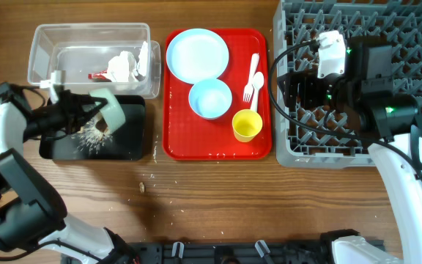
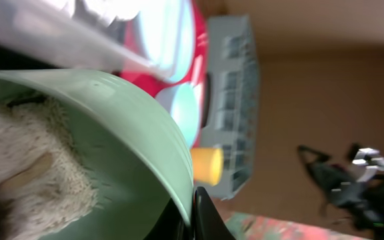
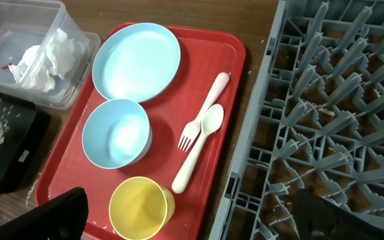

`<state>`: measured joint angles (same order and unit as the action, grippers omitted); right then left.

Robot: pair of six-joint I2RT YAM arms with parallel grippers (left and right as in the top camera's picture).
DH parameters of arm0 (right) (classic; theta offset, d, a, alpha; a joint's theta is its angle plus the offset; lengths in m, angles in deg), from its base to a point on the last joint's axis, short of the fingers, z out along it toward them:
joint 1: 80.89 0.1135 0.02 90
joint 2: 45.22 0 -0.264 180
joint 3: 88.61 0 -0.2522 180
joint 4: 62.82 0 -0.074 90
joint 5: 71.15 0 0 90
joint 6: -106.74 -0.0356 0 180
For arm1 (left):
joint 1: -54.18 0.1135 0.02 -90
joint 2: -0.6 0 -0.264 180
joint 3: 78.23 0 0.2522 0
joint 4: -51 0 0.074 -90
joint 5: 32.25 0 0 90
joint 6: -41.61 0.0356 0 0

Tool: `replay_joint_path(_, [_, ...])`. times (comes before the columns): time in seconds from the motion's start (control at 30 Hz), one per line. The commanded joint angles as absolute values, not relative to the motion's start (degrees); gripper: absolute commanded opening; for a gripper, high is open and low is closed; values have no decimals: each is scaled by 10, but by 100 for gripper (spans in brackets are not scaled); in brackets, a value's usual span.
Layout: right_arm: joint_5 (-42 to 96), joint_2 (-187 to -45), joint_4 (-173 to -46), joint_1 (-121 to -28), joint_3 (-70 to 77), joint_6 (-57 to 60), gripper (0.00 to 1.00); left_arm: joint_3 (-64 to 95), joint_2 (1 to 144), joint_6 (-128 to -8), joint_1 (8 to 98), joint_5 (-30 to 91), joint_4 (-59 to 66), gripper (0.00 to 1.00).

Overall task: Sort waste into correct bins and load items into the dishwasher rack
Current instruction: 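Tip the green bowl over the black tray to dump the rice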

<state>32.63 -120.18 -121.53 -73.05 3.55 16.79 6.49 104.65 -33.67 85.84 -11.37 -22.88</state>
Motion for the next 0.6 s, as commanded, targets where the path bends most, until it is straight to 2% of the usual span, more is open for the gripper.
replay_joint_path(0.0, [336, -1208, -1212, -728, 24, 161, 100, 60, 1050, -342, 888, -231, -227, 4])
replay_joint_path(0.23, [336, -1208, -1212, -728, 24, 161, 100, 60, 1050, -432, 902, -327, -227, 4])
replay_joint_path(0.3, [336, -1208, -1212, -728, 24, 161, 100, 61, 1050, -491, 902, -326, -229, 4])
replay_joint_path(0.4, [336, -1208, -1212, -728, 24, 161, 100, 61, 1050, -519, 902, -326, -234, 4])
replay_joint_path(0.57, [336, -1208, -1212, -728, 24, 161, 100, 61, 1050, -521, 902, -326, -236, 4])
